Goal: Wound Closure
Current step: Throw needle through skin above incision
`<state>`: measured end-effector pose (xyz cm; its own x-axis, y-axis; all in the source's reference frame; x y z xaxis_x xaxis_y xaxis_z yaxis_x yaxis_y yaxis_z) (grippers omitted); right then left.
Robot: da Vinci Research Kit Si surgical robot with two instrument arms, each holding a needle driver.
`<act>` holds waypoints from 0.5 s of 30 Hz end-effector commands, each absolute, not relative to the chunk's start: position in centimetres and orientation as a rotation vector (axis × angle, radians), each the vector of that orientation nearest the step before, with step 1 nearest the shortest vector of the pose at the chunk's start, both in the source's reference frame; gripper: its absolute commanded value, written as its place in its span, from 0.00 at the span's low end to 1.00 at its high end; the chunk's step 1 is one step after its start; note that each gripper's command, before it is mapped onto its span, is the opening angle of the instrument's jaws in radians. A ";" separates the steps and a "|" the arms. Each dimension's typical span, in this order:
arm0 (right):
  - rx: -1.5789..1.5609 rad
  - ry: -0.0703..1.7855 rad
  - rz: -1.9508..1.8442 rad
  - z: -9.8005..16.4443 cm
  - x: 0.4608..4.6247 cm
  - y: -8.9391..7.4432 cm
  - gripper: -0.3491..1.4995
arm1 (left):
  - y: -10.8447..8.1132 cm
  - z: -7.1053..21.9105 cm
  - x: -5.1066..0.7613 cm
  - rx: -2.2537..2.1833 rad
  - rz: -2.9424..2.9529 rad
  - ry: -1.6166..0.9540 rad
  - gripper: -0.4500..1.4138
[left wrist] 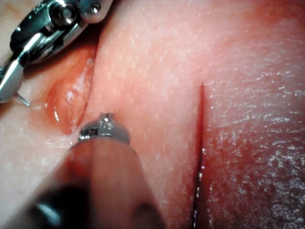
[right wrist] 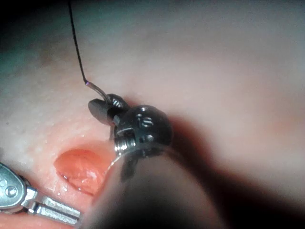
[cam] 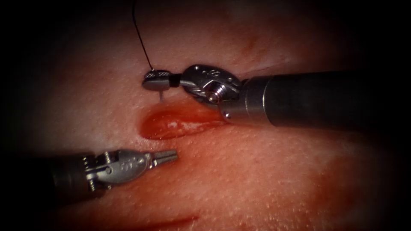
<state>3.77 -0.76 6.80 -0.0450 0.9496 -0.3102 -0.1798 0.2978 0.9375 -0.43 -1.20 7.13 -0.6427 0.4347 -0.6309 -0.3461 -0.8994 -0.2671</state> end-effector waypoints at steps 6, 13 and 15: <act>1.027 1.201 1.201 6.8 3.93 -0.7 0.00 | -1.2 7.2 -0.47 -1.006 2.507 -0.167 0.14; 1.225 1.132 1.292 6.8 3.95 -0.8 0.00 | -1.2 7.2 -0.45 -1.006 2.507 -0.167 0.14; 1.295 1.085 1.355 6.8 3.96 -0.8 0.00 | -1.2 7.2 -0.44 -1.005 2.507 -0.167 0.14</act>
<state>3.89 -0.91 6.79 0.0003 0.9795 0.2013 -0.0521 -0.2011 0.9782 -0.39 -1.19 7.15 -0.6442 0.4346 -0.6294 -0.3474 -0.8994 -0.2654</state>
